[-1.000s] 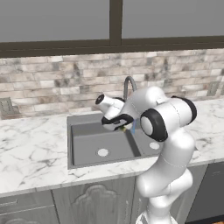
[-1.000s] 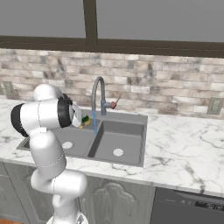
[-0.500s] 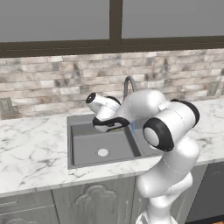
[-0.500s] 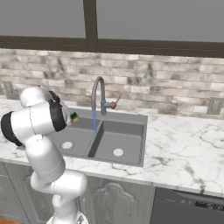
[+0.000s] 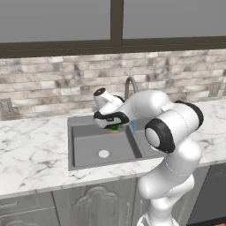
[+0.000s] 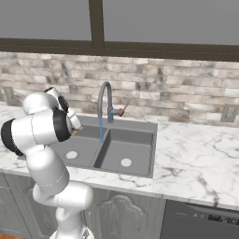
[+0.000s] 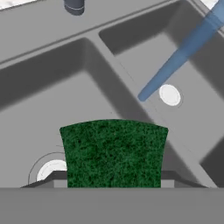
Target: Soak the sponge with water for a few seconds and then drop it inside the sink.
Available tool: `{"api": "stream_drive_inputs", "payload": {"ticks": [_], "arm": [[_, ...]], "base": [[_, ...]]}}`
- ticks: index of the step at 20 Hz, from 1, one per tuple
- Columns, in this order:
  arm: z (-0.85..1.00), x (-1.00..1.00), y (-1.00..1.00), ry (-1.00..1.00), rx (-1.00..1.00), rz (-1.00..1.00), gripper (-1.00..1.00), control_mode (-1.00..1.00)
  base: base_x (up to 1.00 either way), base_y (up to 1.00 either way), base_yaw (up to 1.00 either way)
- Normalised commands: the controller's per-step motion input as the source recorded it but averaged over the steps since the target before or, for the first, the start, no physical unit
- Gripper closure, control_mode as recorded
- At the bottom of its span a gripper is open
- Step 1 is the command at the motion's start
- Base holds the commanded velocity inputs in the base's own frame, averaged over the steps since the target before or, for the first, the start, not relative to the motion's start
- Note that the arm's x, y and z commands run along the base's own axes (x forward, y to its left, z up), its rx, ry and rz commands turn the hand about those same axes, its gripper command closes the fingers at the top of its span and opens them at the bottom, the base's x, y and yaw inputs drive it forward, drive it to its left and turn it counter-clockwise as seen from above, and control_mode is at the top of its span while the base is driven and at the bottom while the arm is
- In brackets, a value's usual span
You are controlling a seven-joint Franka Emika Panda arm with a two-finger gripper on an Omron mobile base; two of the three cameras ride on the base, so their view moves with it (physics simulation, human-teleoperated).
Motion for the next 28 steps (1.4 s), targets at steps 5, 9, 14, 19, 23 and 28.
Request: {"api": "stream_drive_inputs", "payload": {"ticks": [5, 9, 14, 19, 23, 28], "arm": [[0.18, -0.02, 0.04, 0.32, 0.03, 0.39, 1.0, -1.0], [0.17, -0.17, 0.16, 0.08, 0.0, 0.3, 1.0, -1.0], [0.0, -0.12, 0.27, 0.0, 0.0, 0.21, 1.0, -1.0], [-0.35, 0.0, 0.25, -0.05, 0.0, 0.11, 1.0, -1.0], [-0.45, 0.0, 0.21, -0.05, 0.0, 0.1, 1.0, -1.0], [-0.13, 0.09, 0.17, -0.08, 0.09, 0.09, 1.0, -1.0]], "base": [[0.0, 0.0, 0.0], [0.0, 0.0, 0.0], [0.0, 0.0, 0.0], [0.0, 0.0, 0.0], [0.0, 0.0, 0.0], [0.0, 0.0, 0.0]]}}
